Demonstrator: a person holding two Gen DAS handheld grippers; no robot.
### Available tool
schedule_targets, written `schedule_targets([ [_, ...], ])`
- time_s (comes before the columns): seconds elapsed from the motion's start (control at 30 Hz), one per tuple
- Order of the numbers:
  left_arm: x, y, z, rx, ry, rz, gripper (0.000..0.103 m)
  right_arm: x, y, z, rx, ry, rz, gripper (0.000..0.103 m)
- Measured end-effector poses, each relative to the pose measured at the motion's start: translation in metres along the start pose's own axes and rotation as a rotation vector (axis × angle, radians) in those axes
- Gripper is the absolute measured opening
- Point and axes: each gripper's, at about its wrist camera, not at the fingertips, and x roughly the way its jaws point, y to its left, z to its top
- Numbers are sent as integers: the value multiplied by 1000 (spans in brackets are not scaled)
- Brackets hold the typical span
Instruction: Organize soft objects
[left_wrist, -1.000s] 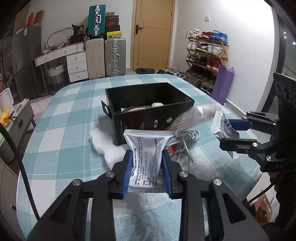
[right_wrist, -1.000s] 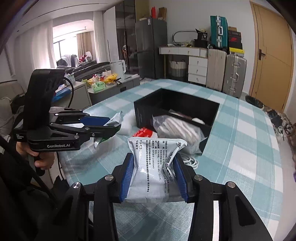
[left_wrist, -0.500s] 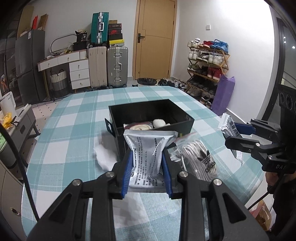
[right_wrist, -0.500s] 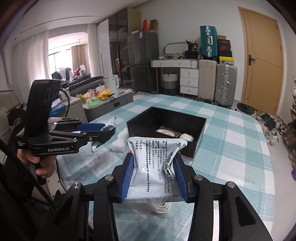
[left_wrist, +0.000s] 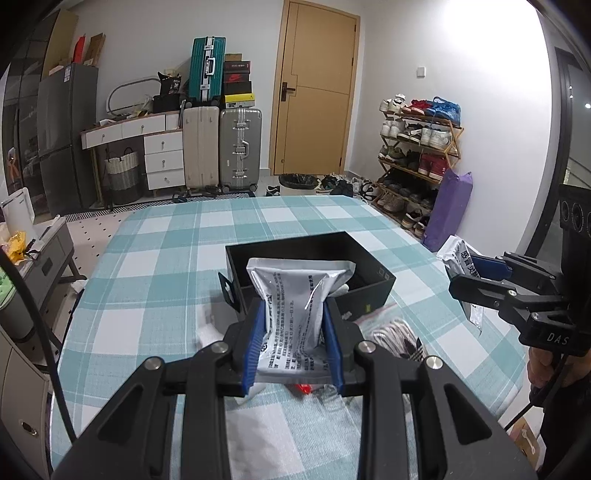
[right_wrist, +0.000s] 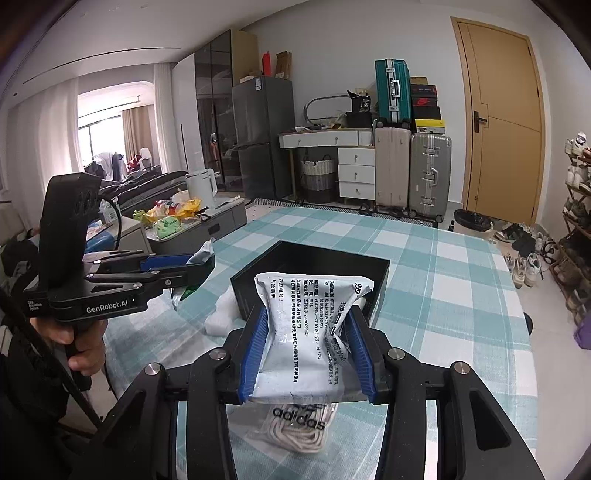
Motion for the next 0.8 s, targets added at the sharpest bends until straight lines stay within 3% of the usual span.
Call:
schedule_targets([
  [0.8, 24, 7, 38, 6, -39, -2, 29, 23, -18, 55, 64, -48, -19, 44],
])
